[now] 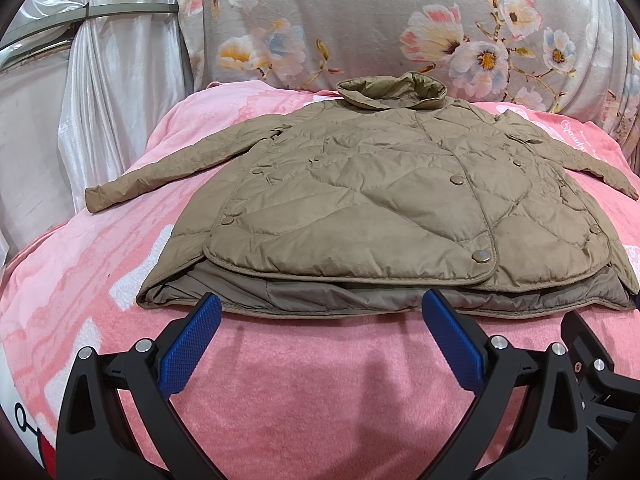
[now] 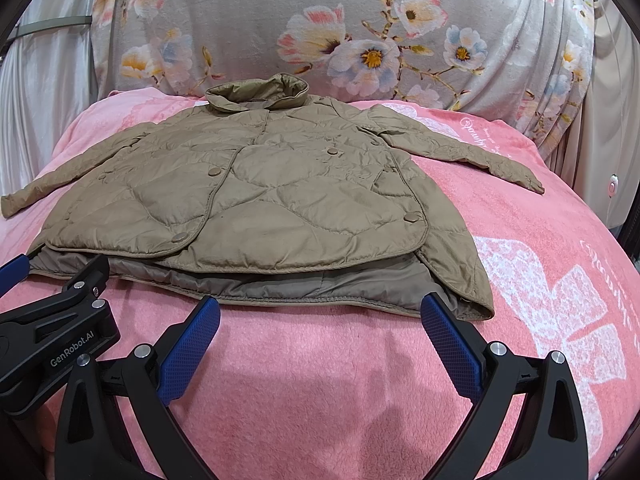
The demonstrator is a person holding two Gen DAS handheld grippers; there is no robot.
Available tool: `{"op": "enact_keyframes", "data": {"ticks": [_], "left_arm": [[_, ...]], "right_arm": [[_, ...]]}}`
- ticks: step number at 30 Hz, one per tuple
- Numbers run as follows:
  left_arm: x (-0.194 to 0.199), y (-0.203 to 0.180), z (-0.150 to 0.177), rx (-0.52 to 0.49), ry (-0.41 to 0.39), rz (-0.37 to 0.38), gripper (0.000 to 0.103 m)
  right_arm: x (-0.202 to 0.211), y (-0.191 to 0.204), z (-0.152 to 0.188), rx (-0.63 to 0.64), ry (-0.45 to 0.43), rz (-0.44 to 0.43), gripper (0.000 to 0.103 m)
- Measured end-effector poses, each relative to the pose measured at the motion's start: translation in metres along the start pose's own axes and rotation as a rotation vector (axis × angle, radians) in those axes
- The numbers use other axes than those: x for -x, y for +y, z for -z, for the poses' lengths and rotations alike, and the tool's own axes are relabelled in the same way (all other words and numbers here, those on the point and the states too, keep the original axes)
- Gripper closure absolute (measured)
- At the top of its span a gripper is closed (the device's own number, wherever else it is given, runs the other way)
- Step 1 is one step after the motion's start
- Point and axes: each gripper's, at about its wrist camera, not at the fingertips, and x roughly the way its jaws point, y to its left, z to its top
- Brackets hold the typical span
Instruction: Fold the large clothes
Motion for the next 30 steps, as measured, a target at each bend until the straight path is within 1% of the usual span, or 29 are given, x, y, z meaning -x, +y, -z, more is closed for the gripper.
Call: {"op": "enact_keyframes", "data": {"ticks": [21,30], "left_arm": [[0.0004,0.0005,0.0002,0.001,-0.001,0.0,0.005],[0.0017,0.0069,-0.0033,0.008,0.002,0.0,0.005]], "right_arm": [[0.0001,-0.0002,-0.0003,0.002,0.002,0.0,0.005],[0.0002,-0.0001,-0.0006,0.002,0.003,0.0,0.005]]}}
